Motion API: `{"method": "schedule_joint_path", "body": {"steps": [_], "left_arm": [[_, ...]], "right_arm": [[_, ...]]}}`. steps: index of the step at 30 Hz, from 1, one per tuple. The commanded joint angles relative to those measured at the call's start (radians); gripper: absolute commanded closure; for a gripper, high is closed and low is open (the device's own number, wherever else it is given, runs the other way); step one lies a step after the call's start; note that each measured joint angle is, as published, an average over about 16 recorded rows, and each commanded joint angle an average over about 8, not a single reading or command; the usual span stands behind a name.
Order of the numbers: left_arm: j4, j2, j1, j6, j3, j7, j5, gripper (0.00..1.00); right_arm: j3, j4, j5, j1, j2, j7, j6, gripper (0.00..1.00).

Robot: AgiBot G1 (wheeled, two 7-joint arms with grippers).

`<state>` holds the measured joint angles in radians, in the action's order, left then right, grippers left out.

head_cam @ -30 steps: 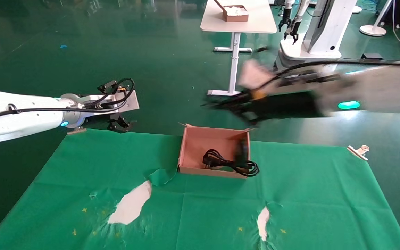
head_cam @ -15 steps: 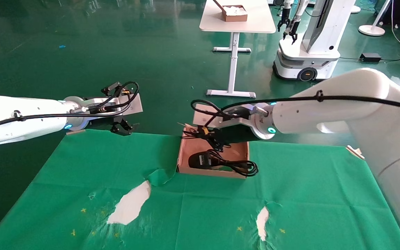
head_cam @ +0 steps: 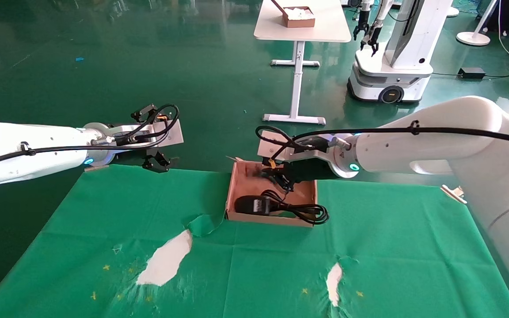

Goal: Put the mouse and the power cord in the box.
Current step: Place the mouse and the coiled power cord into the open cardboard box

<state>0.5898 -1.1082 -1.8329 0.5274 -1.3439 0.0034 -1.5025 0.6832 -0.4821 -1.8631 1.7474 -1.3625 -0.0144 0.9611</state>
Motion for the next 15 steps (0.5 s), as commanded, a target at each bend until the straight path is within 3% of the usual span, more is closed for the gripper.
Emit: {"method": "schedule_joint_path", "body": {"steps": [1,15], "left_arm": [[-0.001,-0.001,0.000,0.000,0.000,0.001,0.000,0.00],[-0.004,-0.002,0.001,0.000,0.001,0.003,0.002,0.00]], "right_arm": [[-0.001,-0.004,0.000,0.000,0.002,-0.001,0.004,0.00],[-0.017,-0.042,0.038,-0.022,0.034,-0.009,0.034,0.00]]}}
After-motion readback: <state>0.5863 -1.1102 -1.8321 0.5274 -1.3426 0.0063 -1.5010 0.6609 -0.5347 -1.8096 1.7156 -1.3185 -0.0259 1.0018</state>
